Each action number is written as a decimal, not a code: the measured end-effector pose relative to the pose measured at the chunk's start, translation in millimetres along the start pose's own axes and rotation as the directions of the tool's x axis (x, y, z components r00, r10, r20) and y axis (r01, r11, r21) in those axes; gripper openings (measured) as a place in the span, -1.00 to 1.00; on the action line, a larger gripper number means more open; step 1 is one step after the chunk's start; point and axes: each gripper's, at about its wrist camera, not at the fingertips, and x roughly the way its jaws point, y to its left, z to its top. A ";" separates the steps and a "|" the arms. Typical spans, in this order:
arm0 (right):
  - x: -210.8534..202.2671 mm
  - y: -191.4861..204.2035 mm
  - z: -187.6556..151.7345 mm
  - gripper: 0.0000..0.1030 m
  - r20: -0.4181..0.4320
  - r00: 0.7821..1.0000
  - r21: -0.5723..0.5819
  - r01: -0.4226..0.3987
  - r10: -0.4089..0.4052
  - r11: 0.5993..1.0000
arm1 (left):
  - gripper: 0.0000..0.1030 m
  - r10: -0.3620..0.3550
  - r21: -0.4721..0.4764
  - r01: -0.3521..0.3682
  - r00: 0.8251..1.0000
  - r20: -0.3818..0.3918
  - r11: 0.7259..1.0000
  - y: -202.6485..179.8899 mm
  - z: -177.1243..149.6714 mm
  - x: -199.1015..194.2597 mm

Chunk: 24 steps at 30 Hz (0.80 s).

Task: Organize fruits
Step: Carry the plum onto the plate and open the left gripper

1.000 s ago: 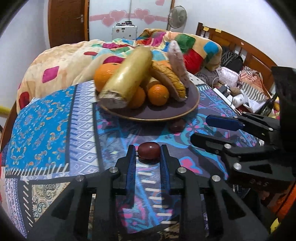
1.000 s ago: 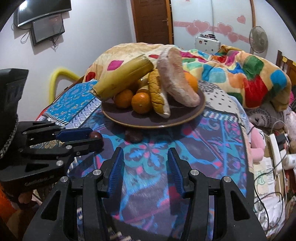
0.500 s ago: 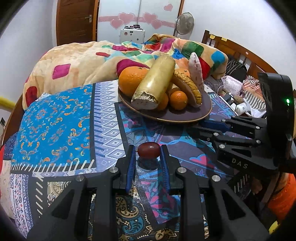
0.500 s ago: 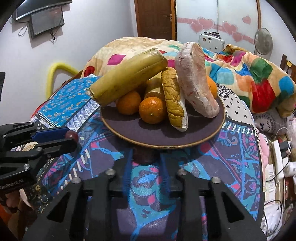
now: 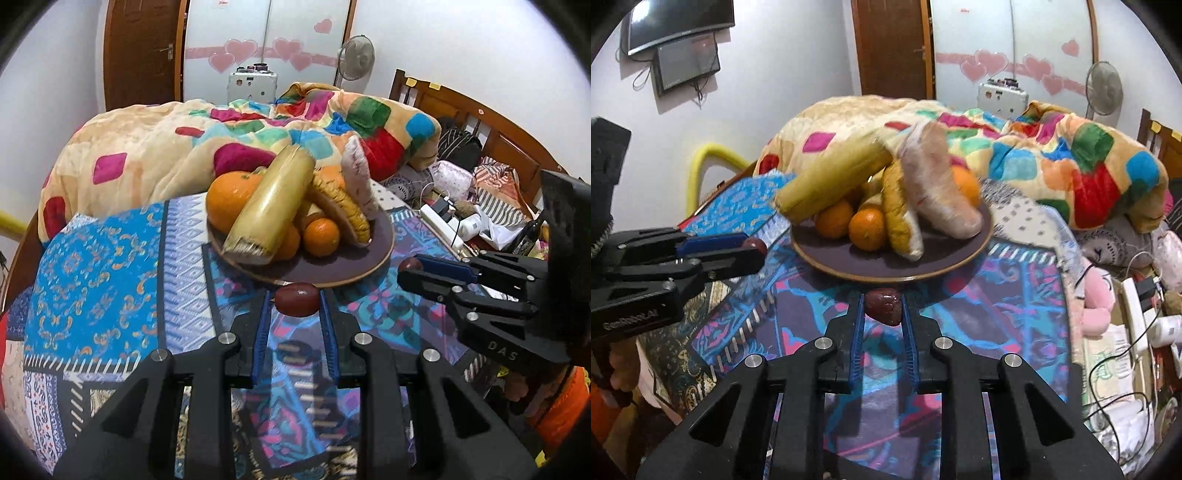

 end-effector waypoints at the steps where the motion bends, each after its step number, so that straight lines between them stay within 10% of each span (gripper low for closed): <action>1: -1.2 -2.9 2.8 -0.65 0.010 1.000 0.002 0.004 -0.004 1.000 | -0.48 -0.002 0.002 0.002 1.000 0.002 1.000 -1.7 2.8 1.0; 19: 33.1 -32.7 27.1 -0.65 0.022 0.999 0.030 0.030 -0.031 0.999 | -0.42 0.016 0.072 -0.015 1.000 -0.014 0.997 -23.6 25.5 40.1; 24: 33.2 -32.5 27.4 -0.25 0.021 0.999 0.027 0.026 -0.027 0.999 | -0.11 -0.002 0.051 0.003 1.000 -0.023 0.999 -21.7 23.7 45.3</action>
